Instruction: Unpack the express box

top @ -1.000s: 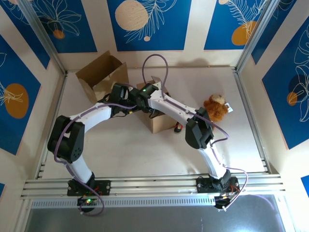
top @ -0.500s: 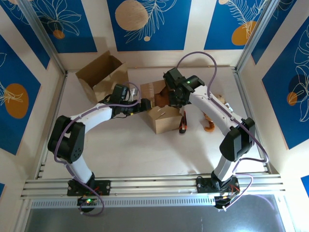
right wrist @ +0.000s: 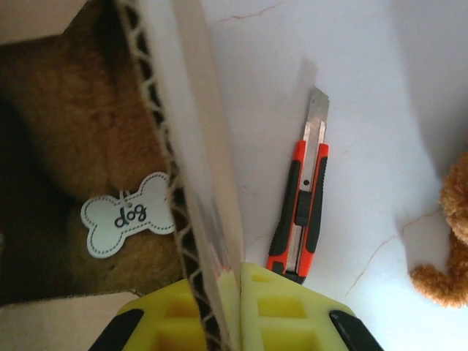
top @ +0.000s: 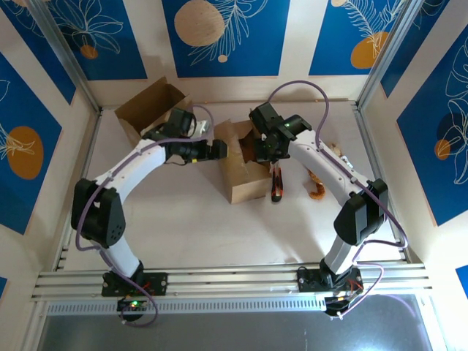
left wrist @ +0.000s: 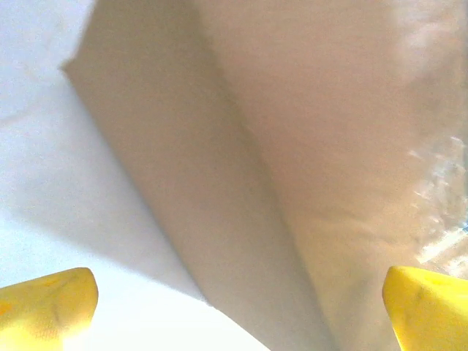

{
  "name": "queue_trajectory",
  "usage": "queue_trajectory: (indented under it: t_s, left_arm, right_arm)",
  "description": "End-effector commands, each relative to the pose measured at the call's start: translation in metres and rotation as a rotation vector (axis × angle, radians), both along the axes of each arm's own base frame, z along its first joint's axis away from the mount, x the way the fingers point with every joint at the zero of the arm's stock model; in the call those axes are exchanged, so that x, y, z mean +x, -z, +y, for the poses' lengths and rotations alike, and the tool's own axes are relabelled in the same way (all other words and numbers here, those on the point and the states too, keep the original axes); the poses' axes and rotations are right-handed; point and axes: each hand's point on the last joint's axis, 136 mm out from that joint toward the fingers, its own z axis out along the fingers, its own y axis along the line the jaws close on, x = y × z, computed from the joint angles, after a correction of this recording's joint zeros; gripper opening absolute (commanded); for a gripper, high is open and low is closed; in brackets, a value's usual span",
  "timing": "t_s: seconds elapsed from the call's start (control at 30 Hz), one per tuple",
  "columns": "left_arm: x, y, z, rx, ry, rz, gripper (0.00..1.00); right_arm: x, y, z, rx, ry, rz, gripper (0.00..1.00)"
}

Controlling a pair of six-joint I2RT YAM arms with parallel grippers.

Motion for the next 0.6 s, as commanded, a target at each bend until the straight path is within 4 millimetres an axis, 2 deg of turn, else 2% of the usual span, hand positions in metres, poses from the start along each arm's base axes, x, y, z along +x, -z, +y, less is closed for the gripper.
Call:
queue_trajectory:
  t_s: [0.0, 0.1, 0.23, 0.43, 0.57]
  left_arm:
    - [-0.023, -0.055, 0.021, 0.102, 0.034, -0.081, 1.0]
    - [-0.037, -0.076, 0.022, 0.162, 0.048, -0.12, 1.0]
    - [-0.057, -0.082, 0.012, 0.254, 0.08, -0.143, 1.0]
    - [-0.071, -0.076, 0.008, 0.458, 0.024, -0.134, 0.97]
    - [-0.072, -0.065, -0.003, 0.493, 0.006, -0.115, 0.97]
  right_arm:
    - [-0.002, -0.015, 0.001, 0.033, 0.054, -0.033, 0.0]
    - [-0.005, -0.014, 0.009, 0.06, 0.072, -0.025, 0.0]
    - [-0.009, -0.019, 0.021, 0.098, 0.082, -0.032, 0.0]
    - [-0.012, -0.023, 0.031, 0.145, 0.099, -0.044, 0.0]
    - [-0.014, -0.022, 0.034, 0.171, 0.104, -0.046, 0.0]
